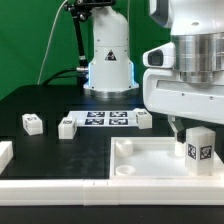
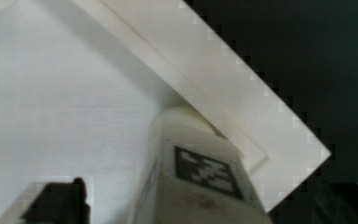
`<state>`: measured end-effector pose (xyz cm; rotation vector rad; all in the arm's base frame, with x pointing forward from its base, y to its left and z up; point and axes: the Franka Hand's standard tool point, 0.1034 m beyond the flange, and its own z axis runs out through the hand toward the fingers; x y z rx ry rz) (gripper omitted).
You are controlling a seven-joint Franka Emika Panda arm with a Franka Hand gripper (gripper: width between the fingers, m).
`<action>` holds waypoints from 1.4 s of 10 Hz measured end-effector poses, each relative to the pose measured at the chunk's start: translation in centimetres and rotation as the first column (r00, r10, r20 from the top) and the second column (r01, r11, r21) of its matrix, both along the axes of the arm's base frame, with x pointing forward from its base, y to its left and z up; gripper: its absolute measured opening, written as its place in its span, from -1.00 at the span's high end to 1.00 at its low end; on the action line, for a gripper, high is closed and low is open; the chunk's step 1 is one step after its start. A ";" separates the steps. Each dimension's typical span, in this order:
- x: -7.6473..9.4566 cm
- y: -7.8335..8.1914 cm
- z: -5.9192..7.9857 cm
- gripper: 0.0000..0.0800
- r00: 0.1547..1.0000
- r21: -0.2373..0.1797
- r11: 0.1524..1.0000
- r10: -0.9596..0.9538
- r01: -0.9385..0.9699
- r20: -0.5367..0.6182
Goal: Assemble one leg
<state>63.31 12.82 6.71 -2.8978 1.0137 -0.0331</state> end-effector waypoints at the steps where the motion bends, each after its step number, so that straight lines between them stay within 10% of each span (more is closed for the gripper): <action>1: -0.1 0.2 -0.1 -0.62 0.990 -0.023 0.990 0.137 -0.137 -0.014; 9: 0.2 -0.9 -0.1 -0.62 0.697 -0.062 0.695 0.717 -0.717 -0.021; 11: 0.2 -0.9 -0.1 0.04 0.697 -0.062 0.695 0.717 -0.716 -0.021; 14: 0.2 -0.9 -0.1 0.27 0.706 -0.061 0.704 0.708 -0.708 -0.021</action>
Offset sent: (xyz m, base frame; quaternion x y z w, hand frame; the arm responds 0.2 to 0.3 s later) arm 0.0006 0.0000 0.0026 -0.0354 0.0224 -0.3043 0.9517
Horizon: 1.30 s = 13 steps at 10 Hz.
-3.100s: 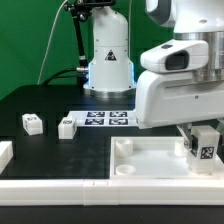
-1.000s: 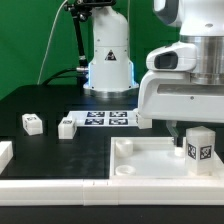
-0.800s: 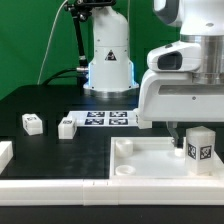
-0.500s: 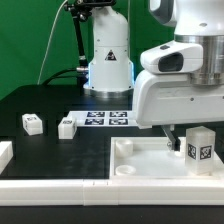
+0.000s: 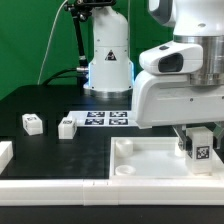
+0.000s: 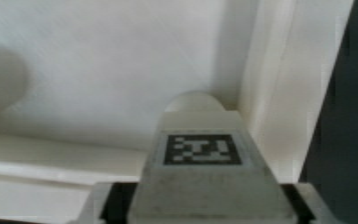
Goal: Assemble one leg
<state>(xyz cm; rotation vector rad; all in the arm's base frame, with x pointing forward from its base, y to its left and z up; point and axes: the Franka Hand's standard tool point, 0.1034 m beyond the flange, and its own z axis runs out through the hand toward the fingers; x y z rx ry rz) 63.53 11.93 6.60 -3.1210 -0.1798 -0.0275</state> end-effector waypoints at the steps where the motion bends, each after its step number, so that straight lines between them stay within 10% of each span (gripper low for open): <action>1: 0.0 0.0 0.0 0.27 1.000 0.001 1.000 -0.017 0.017 0.000; 7: 0.0 0.1 -0.2 0.27 0.798 0.027 0.798 -0.602 0.602 -0.014; 13: 0.0 -0.1 -0.2 0.27 0.166 0.030 0.163 -0.981 0.986 -0.097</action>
Offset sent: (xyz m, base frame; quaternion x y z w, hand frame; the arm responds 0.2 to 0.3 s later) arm -0.0119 -0.0006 -0.0026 -0.0064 -0.0102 0.2553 0.9668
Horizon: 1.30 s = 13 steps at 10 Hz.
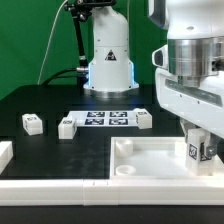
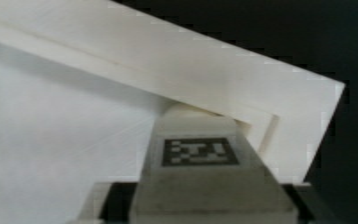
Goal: Assemble one leg
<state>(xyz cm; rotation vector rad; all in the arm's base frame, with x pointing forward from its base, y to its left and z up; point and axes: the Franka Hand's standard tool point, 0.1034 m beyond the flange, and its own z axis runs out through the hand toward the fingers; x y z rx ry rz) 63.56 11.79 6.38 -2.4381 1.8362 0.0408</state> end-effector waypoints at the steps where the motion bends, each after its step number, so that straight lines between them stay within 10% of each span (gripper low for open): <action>1: 0.0 0.1 0.0 0.27 0.997 0.008 0.997 -0.081 0.081 -0.008; 3: 0.0 0.2 0.0 0.27 0.998 0.010 0.998 -0.068 0.068 -0.007; 4: 0.0 0.1 0.0 -0.25 1.000 0.008 1.000 -0.018 0.018 -0.003; 6: 0.4 -0.1 0.1 -0.59 0.984 0.009 0.984 0.176 -0.176 -0.012; 13: 0.3 0.3 0.2 -0.62 0.581 -0.038 0.582 0.813 -0.812 0.029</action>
Offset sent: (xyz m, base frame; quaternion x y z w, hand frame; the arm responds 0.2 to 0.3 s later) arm 0.0000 0.0000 0.0000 0.0000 0.0000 -0.0799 0.9968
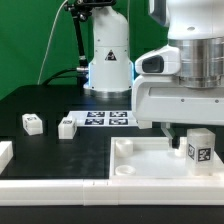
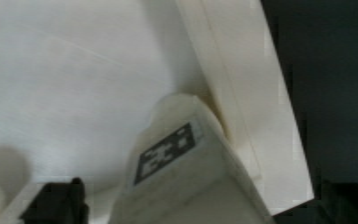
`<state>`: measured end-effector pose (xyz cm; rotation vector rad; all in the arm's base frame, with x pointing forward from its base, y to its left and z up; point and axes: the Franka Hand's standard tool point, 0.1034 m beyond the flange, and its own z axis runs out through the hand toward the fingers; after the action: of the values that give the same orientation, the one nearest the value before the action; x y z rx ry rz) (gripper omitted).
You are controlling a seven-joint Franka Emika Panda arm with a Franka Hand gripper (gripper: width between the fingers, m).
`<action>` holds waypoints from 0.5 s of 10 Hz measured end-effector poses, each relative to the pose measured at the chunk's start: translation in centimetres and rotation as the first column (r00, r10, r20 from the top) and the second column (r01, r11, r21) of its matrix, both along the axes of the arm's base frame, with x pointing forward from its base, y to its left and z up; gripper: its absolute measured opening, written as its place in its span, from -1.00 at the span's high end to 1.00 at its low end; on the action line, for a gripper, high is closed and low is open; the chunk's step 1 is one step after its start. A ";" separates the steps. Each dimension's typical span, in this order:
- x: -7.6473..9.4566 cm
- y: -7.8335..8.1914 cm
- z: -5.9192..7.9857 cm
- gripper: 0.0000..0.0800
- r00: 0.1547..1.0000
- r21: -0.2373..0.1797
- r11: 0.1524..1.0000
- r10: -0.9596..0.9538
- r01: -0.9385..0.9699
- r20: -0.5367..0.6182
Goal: Assemble one leg
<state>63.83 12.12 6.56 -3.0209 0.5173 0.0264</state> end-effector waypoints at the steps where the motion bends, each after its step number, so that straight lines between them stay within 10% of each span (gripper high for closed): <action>1: 0.0 0.1 0.0 -0.62 0.999 0.000 0.999 0.046 -0.046 0.003; 5: 0.0 -0.5 -0.1 -0.62 0.955 -0.005 0.955 0.296 -0.296 0.023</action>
Offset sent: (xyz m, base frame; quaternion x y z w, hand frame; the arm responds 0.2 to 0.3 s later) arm -0.0011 0.0007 0.0003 0.0101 -0.0087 -0.2097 0.9777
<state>63.86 11.63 6.42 -3.0650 0.0572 0.0074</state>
